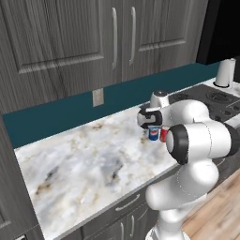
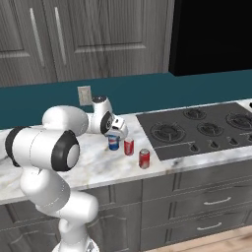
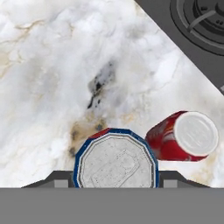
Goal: Four empty soda cans are scattered around the kitchen. Gather all the cans and cluster them next to the stove for recycling.
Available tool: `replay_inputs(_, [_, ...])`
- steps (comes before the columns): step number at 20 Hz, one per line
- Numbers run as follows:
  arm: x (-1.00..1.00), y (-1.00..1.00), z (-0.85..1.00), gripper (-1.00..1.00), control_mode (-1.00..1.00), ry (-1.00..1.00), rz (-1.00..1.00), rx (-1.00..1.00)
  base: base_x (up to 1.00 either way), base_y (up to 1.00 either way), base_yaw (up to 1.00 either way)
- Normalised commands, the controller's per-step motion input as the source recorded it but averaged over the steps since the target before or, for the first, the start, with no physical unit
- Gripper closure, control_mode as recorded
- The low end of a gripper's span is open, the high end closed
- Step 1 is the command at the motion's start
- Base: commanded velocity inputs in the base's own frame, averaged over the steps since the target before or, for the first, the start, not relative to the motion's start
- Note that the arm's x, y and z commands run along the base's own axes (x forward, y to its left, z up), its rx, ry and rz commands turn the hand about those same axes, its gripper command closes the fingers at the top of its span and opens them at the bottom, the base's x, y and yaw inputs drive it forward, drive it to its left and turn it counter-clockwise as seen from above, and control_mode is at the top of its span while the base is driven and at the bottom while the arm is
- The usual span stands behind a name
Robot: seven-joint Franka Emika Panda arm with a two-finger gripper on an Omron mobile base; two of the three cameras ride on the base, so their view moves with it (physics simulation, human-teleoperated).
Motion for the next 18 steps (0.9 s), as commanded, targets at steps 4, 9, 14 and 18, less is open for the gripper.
replay_inputs(4, [0.09,-0.01,-0.16,1.00,-1.00,0.00,0.00,0.00,0.00,0.00,0.00])
replay_inputs(9, [0.09,-0.03,-0.16,1.00,-1.00,0.00,0.00,0.00,0.00,0.00,0.00])
replay_inputs(14, [0.11,-0.04,-0.13,1.00,-1.00,0.00,0.00,0.00,0.00,0.00,0.00])
replay_inputs(18, [0.12,-0.02,-0.13,1.00,-1.00,0.00,0.00,0.00,0.00,0.00,0.00])
